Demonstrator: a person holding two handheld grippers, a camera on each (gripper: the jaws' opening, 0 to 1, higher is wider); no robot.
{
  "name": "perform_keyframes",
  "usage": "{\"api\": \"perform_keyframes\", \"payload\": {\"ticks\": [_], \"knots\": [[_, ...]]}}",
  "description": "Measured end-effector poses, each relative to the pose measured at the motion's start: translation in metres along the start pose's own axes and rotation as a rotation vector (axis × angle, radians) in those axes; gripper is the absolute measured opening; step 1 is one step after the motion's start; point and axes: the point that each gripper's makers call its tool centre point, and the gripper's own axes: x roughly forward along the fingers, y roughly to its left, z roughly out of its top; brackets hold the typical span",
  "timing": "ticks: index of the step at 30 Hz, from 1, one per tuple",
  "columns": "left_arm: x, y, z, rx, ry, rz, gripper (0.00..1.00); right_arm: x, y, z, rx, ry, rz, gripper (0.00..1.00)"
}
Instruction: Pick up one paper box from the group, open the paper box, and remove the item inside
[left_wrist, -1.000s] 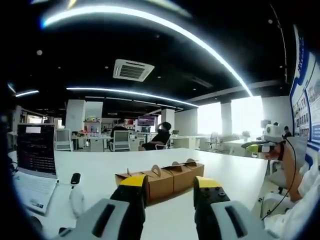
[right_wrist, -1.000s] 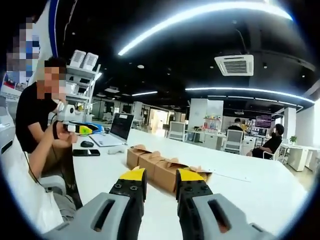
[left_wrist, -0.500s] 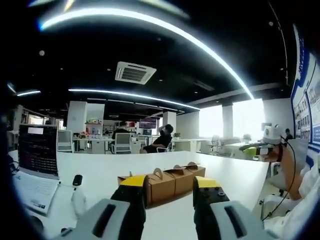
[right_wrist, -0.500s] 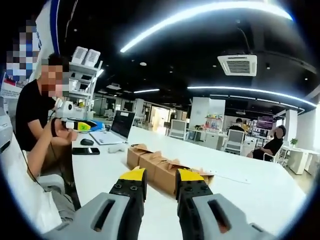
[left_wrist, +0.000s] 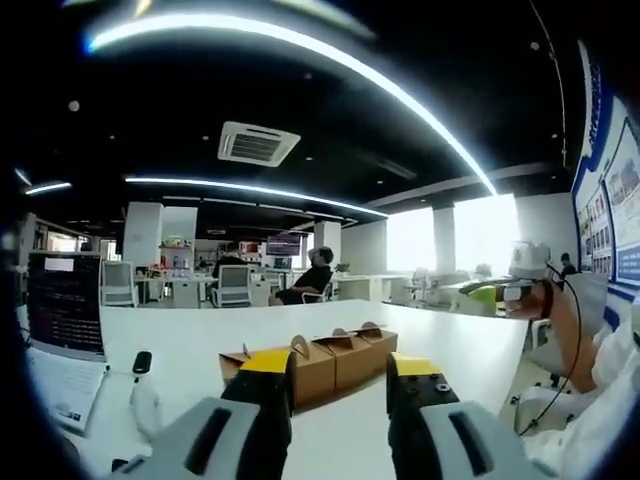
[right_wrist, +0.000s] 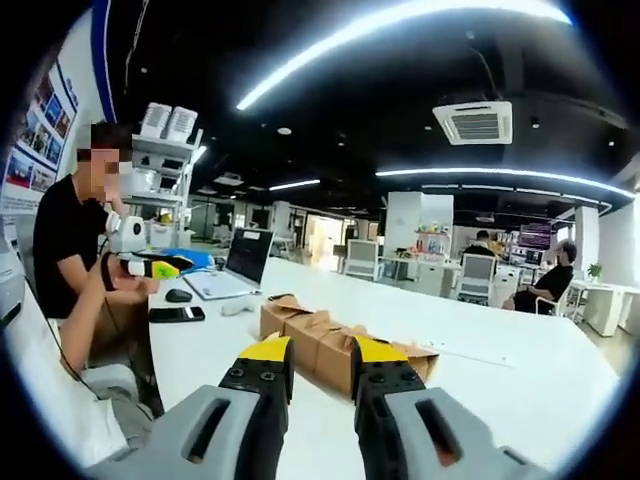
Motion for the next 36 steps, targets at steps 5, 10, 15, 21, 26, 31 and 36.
{"api": "perform_keyframes", "payload": {"ticks": [5, 10, 15, 21, 26, 31, 36], "knots": [[0.002, -0.003, -0.002, -0.003, 0.007, -0.01, 0.37, 0.016, -0.003, 0.002, 0.015, 0.013, 0.017, 0.23], [0.004, -0.007, -0.001, 0.0, 0.003, -0.02, 0.37, 0.03, -0.002, 0.002, 0.002, 0.044, 0.029, 0.23], [0.006, -0.015, 0.0, -0.004, 0.001, -0.047, 0.37, 0.04, 0.001, 0.002, -0.009, 0.06, 0.048, 0.23], [0.007, -0.02, 0.0, 0.003, 0.002, -0.057, 0.37, 0.05, 0.003, 0.006, 0.03, 0.055, 0.061, 0.23], [0.007, -0.019, 0.0, 0.008, 0.004, -0.055, 0.36, 0.058, 0.003, 0.014, 0.122, 0.035, 0.051, 0.23], [0.006, -0.018, 0.003, 0.007, -0.001, -0.049, 0.35, 0.071, 0.001, 0.019, 0.185, 0.037, 0.052, 0.23], [0.011, -0.015, -0.001, 0.003, 0.008, -0.048, 0.34, 0.085, -0.007, 0.01, 0.218, 0.081, 0.036, 0.23]]}}
